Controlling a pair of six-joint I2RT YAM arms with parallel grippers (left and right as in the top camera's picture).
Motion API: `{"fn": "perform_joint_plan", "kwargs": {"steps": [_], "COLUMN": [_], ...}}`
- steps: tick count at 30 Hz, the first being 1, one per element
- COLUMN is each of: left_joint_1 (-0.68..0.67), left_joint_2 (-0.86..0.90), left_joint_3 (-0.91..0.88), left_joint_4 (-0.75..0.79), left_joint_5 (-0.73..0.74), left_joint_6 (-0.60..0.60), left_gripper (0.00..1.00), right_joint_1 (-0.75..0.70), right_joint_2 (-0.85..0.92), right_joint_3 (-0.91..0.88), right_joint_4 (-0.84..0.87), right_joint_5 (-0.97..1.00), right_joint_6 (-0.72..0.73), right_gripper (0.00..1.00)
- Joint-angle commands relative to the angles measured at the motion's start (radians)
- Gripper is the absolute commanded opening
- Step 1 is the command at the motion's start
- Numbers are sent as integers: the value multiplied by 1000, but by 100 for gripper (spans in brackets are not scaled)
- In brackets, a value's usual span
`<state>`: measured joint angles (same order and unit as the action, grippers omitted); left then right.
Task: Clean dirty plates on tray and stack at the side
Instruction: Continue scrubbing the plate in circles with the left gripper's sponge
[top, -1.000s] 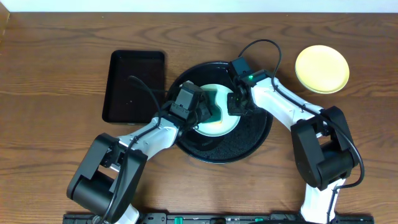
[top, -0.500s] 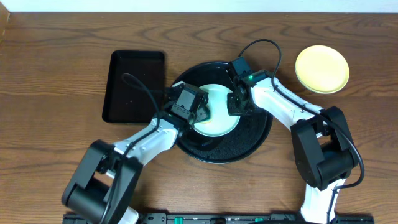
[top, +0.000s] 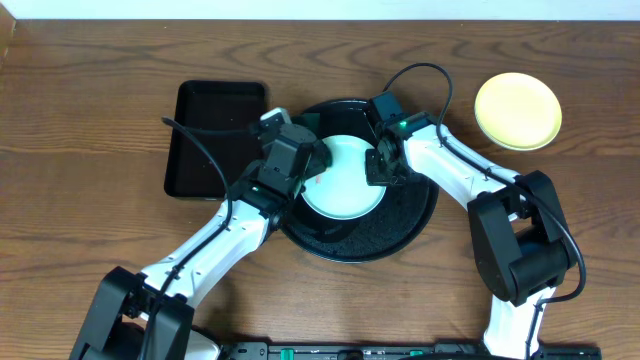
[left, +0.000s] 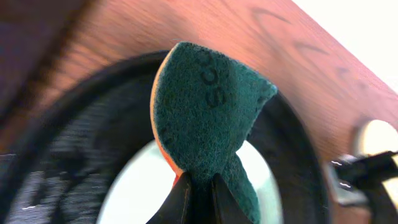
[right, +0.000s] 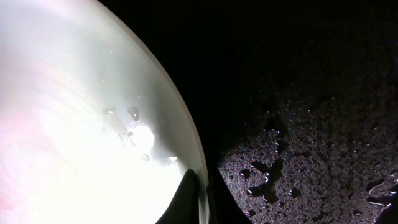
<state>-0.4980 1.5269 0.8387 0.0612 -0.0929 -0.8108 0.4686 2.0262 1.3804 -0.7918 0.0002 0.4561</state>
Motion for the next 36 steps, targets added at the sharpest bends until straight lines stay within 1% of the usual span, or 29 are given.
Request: {"fn": "perform_joint_plan", "kwargs": {"steps": [1, 7, 13, 16, 19, 26, 30, 36], "left_joint_1": [-7, -10, -10, -9, -8, -8, -8, -8], "left_joint_2": [28, 132, 275, 322, 348, 333, 285, 161], "left_joint_3": [-10, -10, -10, -10, -10, -10, -10, -10], "left_joint_4": [28, 65, 180, 183, 151, 40, -42, -175], "left_joint_5": [101, 113, 214, 204, 148, 18, -91, -273], "left_joint_6": [8, -43, -44, -39, -39, -35, -16, -4], "left_gripper": [8, 7, 8, 7, 7, 7, 8, 8], "right_joint_1": [-2, -2, -2, -2, -3, -3, -3, -4], "right_joint_2": [34, 34, 34, 34, 34, 34, 34, 34], "right_joint_3": [-8, -8, -8, -8, -8, -8, -8, -8], "right_joint_4": [-12, -13, -12, -12, -13, -13, -13, -14], "right_joint_5": [29, 29, 29, 29, 29, 29, 30, 29], "right_joint_6": [-8, -8, -8, -8, -9, -9, -9, -9], "right_gripper": [1, 1, 1, 1, 1, 1, 1, 1]}}
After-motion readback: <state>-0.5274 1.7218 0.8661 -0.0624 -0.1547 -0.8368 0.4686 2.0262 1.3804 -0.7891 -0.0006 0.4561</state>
